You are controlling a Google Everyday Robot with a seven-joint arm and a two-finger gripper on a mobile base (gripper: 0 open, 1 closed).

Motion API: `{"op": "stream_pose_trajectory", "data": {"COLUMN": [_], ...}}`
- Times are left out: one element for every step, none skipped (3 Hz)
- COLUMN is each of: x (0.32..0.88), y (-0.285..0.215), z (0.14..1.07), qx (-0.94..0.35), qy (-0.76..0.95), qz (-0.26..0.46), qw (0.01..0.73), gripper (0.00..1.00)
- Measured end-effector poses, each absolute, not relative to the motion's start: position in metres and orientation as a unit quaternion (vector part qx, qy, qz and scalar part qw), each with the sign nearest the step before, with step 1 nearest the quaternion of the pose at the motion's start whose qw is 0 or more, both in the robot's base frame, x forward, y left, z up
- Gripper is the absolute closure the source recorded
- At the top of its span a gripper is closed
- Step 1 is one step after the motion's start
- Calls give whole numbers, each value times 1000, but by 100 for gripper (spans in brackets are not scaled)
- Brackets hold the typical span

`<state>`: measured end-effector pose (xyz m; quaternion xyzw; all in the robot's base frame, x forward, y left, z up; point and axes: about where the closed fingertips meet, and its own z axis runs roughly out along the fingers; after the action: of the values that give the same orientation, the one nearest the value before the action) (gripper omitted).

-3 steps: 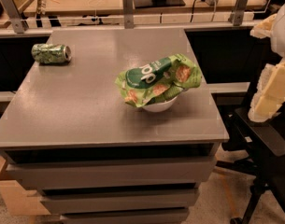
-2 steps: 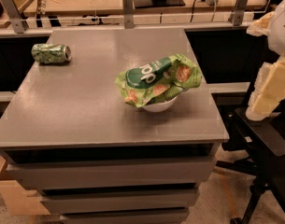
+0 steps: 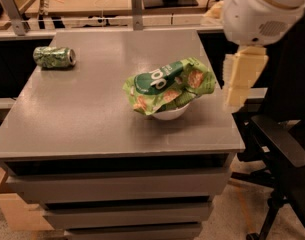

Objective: Pick green rice chip bag from white bowl and place on counter

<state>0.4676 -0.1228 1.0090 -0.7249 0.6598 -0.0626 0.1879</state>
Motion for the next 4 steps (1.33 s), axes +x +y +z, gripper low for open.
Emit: {"op": "stream_pose_trajectory", "data": {"x": [481, 492, 503, 515], "y": [-82, -52, -36, -36], "z": [1002, 988, 976, 961], "qx": [-774, -807, -826, -829], "qy": [606, 568, 545, 543], "qz": [-59, -63, -74, -73], "qw": [172, 148, 125, 107], "gripper": [0, 0, 0, 0]}}
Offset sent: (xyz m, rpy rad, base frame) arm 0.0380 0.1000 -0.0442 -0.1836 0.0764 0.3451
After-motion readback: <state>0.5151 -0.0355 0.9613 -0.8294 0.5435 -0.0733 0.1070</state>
